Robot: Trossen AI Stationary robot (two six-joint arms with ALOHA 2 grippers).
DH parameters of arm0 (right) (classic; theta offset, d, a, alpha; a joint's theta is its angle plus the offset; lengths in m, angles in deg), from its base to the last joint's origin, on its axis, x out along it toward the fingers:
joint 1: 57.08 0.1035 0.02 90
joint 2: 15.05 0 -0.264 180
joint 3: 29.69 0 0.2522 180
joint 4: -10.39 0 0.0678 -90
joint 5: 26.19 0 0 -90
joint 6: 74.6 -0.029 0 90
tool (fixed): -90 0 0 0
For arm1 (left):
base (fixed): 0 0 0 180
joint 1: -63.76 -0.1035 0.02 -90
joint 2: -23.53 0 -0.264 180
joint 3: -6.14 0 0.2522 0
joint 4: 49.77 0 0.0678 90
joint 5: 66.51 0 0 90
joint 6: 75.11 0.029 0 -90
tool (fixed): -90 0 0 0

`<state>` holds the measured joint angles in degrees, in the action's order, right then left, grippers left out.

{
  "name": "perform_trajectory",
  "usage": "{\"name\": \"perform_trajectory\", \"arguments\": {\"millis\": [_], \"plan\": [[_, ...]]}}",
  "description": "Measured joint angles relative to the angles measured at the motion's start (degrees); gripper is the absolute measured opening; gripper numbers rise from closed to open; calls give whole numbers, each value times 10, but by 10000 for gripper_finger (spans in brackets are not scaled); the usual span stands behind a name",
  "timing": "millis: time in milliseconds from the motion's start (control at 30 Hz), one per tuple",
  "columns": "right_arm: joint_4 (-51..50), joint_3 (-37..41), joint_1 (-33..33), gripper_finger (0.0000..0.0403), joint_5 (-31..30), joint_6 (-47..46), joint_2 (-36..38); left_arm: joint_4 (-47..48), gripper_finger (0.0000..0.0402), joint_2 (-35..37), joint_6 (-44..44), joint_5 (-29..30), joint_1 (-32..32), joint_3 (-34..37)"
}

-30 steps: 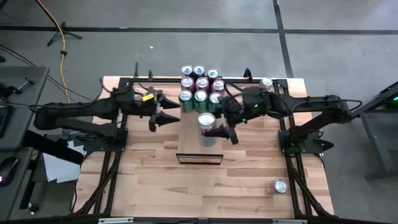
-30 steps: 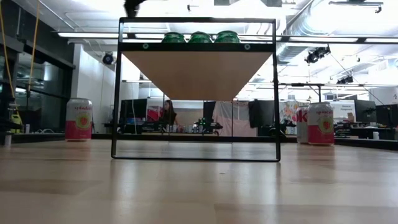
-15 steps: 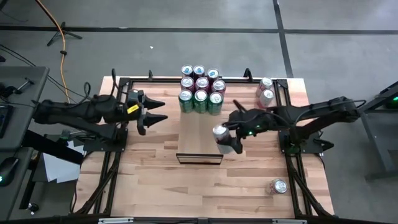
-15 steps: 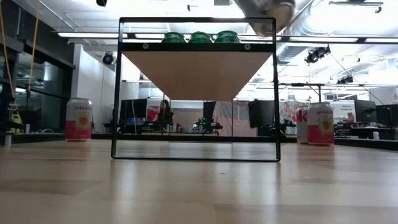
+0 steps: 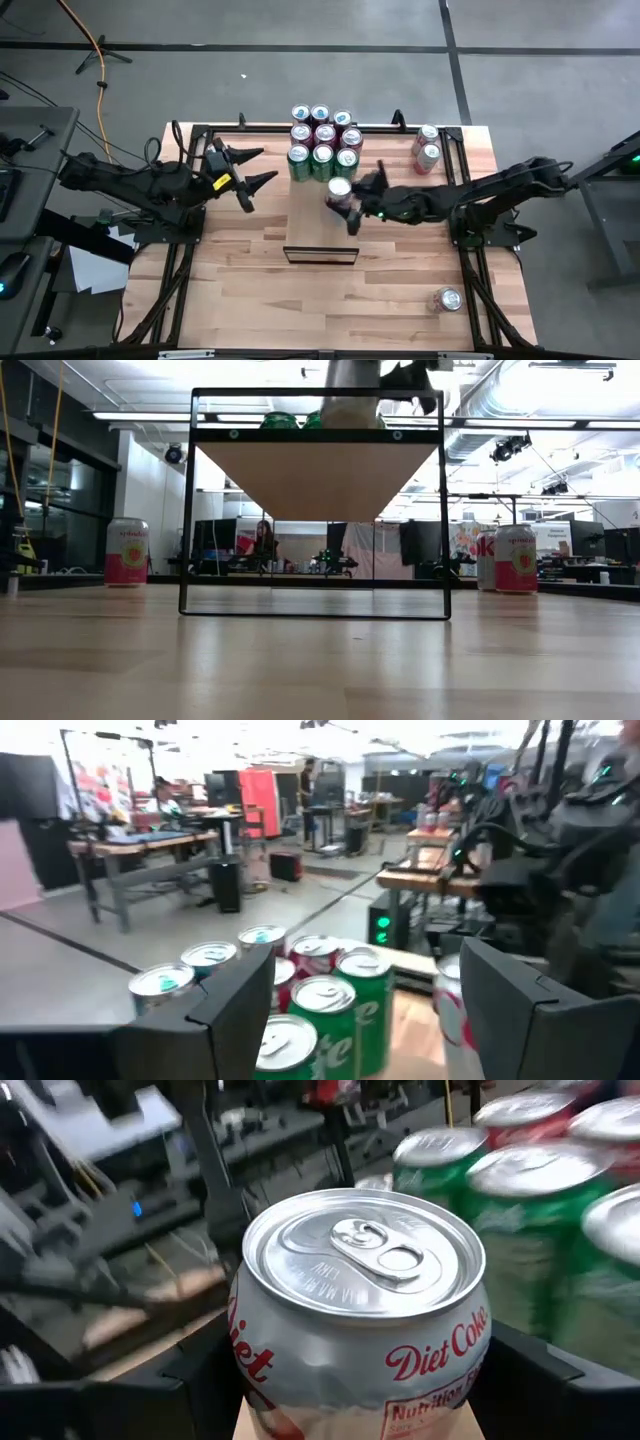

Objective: Place canned beverage on shelf
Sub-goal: Put the middle red silver soda can on the shelf

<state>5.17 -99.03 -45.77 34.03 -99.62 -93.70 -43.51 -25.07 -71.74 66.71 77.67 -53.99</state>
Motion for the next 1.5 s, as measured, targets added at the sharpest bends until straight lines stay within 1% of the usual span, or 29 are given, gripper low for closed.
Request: {"name": "perform_trajectory", "arguments": {"millis": [133,233,300,400,500,600,667,867,1100,1167,1300,1400,1500], "plan": [[1,-38,0,285,-4,42,-50,-14,241,-7,32,37,16,0],[-4,-63,0,285,-34,62,-85,-14,241,-8,39,56,24,0],[-7,-75,-3,284,-61,75,-106,-15,241,-8,38,61,27,0],[-6,-87,-7,284,-83,77,-123,-15,241,-8,37,61,28,0],[-10,-90,-8,284,-97,72,-136,-14,241,-8,27,61,28,0],[-14,-90,-8,285,-94,73,-141,-14,241,-8,24,61,28,0],[-16,-90,-8,290,-92,71,-141,-12,241,-8,23,60,28,0],[-19,-90,-8,334,-92,71,-141,-4,241,-8,23,60,27,0],[-22,-90,-8,342,-91,77,-134,2,241,-8,23,60,27,0],[-26,-90,-8,343,-87,91,-124,2,241,-8,25,60,27,0],[-50,-90,-8,344,-58,105,-93,2,241,-6,38,60,27,0],[-96,-90,-8,345,-39,102,-62,1,241,-5,38,60,27,0],[-151,-90,-8,345,-37,96,-22,2,241,-5,39,60,27,0]]}}
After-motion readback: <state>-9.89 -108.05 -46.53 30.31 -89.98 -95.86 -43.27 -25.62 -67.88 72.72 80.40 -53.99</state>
